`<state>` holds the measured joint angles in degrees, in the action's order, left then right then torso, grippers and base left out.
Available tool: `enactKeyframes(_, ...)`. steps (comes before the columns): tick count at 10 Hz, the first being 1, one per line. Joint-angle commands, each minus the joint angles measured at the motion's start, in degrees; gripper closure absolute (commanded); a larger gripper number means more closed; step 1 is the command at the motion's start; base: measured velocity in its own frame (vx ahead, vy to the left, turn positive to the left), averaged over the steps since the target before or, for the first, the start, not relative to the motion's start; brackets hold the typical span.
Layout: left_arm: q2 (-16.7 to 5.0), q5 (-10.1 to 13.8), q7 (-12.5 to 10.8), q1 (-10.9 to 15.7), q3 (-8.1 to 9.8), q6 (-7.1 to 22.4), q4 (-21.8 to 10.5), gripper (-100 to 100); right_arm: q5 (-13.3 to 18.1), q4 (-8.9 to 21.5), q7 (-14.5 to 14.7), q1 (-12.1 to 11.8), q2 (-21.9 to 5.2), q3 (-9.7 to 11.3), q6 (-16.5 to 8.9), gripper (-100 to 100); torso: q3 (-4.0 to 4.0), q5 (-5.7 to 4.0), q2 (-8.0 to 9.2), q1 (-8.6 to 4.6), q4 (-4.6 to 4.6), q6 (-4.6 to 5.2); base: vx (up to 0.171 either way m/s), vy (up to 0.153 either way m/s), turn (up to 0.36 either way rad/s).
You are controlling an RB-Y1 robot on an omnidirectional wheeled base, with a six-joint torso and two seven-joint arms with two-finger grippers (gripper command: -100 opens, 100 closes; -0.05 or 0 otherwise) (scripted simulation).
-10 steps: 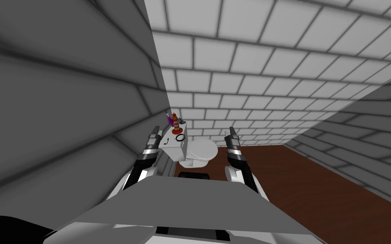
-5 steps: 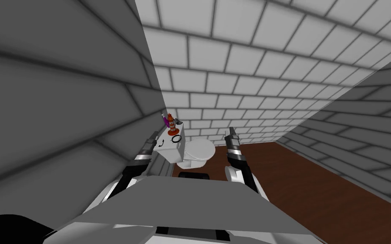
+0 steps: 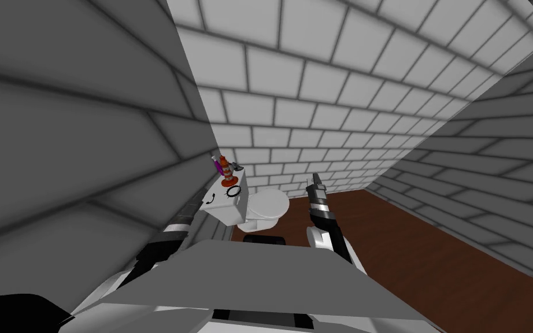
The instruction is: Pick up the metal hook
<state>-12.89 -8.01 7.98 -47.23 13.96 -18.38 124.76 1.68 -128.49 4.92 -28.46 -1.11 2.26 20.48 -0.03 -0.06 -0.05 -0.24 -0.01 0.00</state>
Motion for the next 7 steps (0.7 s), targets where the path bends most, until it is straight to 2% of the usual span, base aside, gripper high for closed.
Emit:
enactKeyframes(1, -1.07, -0.11, 1.22, -1.75, 1.76, 0.57, -1.92, -100, 0.0, 0.0, 0.0, 0.0, 0.0, 0.0, 0.0, 0, 0.0, 0.0, 0.0, 0.0, 0.0, 0.0, 0.025, -0.06, -0.097)
enactKeyframes(6, -3.61, -0.08, 4.41, -7.56, 6.31, 2.51, -4.8, -100, 0.0, 0.0, 0.0, 0.0, 0.0, 0.0, 0.0, 0, 0.03, -0.01, 0.05, -0.01, 0.01, -0.01, 0.015, -0.064, -0.088)
enactKeyframes(7, -4.58, 0.05, 5.8, -9.4, 7.89, 3.08, -6.06, -100, 0.0, 0.0, 0.0, 0.0, 0.0, 0.0, 0.0, 0, 0.04, 0.0, 0.07, 0.02, 0.02, -0.01, 0.009, -0.073, -0.18)
